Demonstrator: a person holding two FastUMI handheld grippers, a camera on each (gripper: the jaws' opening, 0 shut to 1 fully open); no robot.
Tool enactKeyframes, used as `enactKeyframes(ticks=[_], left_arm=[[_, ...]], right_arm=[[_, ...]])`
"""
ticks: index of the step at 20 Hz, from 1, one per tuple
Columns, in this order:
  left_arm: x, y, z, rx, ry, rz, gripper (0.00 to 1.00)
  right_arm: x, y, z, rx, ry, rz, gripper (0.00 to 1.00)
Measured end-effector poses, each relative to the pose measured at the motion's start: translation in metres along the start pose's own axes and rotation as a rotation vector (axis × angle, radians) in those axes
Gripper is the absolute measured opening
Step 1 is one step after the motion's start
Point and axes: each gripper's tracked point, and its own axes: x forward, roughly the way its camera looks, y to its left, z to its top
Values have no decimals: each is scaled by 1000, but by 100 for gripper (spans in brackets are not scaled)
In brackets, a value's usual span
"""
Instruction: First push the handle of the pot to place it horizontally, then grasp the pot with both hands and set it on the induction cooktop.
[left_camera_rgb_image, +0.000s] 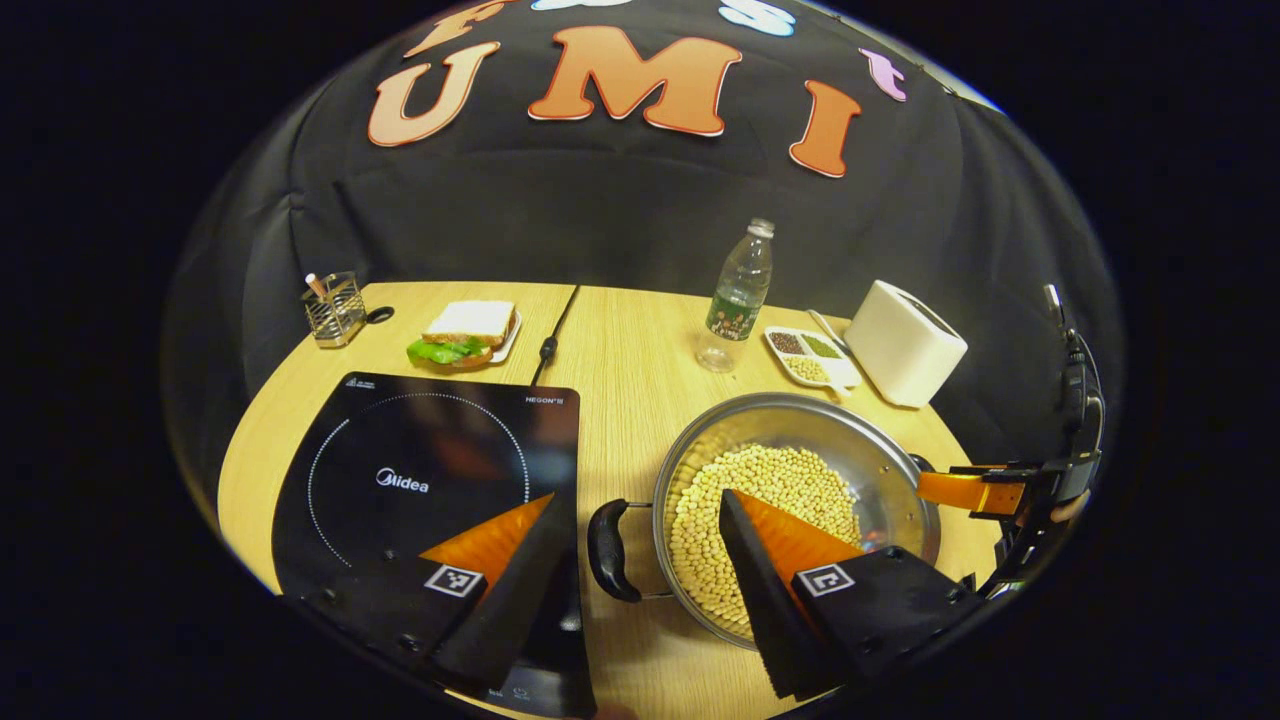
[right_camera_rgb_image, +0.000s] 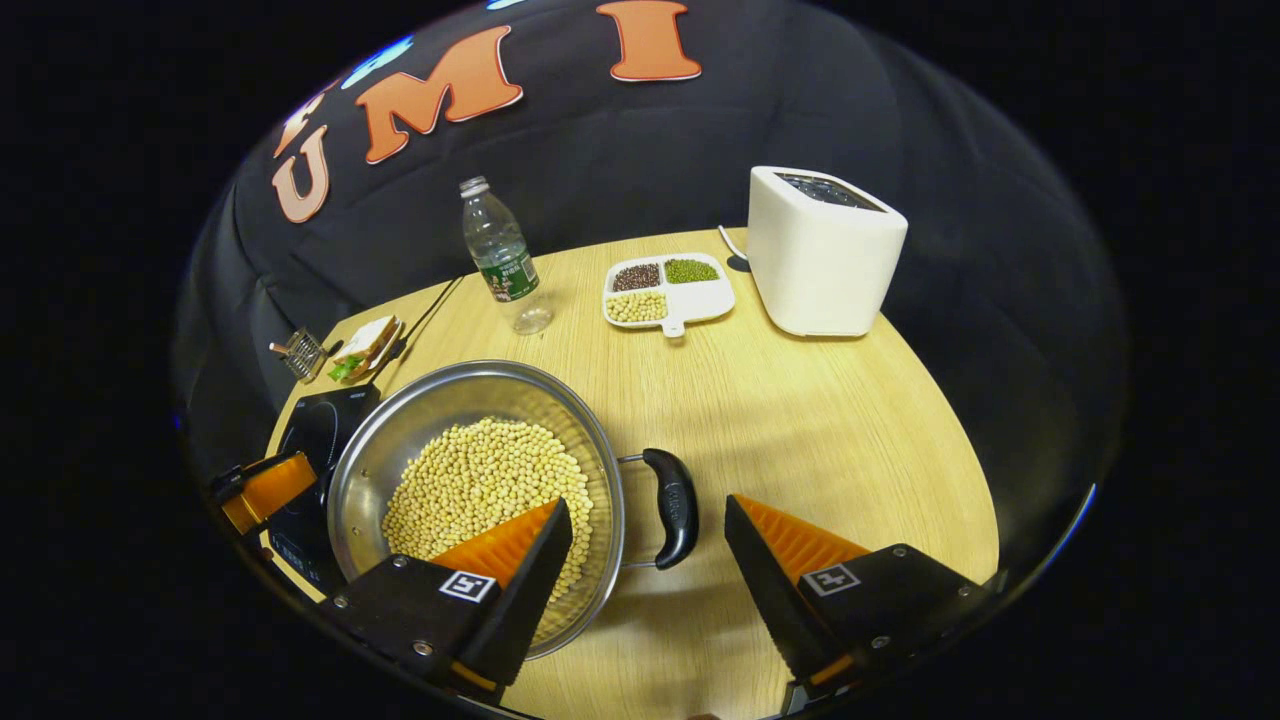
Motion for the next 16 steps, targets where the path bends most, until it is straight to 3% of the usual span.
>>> enactKeyframes(ticks=[6,8,11,16], left_arm=[[22,5,-15,-17,77,19,98],[26,9,-20,-31,97,26,98],[30,10,-25,-41,121,30,99],[39,2,-27,4,136,39,98]], right_arm=[[25,-1,-8,11,71,15,96],[32,-1,-14,13,99,12,92],[33,2,-16,48,120,36,60],[35,1,-13,48,121,57,56]])
